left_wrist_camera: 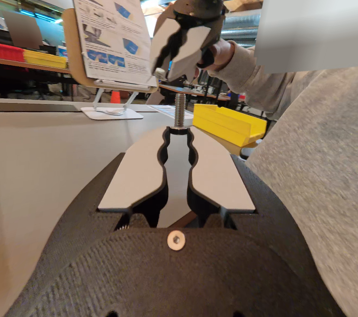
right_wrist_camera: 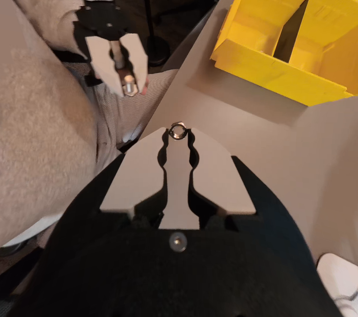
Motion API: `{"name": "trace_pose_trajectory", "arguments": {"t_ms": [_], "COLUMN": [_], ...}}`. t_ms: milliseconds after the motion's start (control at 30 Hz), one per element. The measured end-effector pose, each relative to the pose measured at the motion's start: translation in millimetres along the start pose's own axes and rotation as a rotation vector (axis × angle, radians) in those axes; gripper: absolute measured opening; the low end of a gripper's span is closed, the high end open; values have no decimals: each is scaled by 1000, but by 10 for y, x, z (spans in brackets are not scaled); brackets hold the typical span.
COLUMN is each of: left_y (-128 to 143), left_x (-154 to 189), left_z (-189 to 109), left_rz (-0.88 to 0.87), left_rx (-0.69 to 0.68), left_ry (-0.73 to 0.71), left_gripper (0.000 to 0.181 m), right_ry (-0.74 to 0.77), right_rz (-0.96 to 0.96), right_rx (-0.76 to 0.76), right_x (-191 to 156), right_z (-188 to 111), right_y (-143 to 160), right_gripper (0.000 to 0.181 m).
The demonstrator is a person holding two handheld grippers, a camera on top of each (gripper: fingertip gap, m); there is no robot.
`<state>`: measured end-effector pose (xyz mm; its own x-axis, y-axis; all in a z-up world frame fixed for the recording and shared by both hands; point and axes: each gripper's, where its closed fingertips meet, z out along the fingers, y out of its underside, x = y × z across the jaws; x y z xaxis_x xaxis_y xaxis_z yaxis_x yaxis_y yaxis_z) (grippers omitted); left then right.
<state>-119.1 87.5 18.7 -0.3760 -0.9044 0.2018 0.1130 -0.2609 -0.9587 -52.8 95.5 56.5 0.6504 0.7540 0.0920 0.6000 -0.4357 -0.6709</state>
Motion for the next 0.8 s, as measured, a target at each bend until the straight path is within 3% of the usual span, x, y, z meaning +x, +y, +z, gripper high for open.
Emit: {"name": "trace_pose_trajectory", "arguments": {"t_ms": [33, 200, 400, 600, 800], "left_y": [-9, -52, 43, 265, 321], "left_x": [31, 121, 221, 284, 397], "left_z": [73, 515, 995, 1076, 1253], "left_rz": [-14, -2, 24, 3, 15], "left_rx": [7, 32, 32, -11, -34], "left_ry": [27, 174, 335, 428, 559], "left_gripper": [17, 17, 17, 17, 17], "right_ry": [-4, 18, 89, 113, 108], "right_rz": [-11, -40, -6, 85, 129], "right_rx": [10, -3, -54, -113, -163], "right_x": [-92, -401, -461, -442, -434], "right_z": [-88, -405, -618, -623, -605], "right_y": [30, 87, 195, 493, 668], "right_gripper": [19, 19, 19, 19, 19]}}
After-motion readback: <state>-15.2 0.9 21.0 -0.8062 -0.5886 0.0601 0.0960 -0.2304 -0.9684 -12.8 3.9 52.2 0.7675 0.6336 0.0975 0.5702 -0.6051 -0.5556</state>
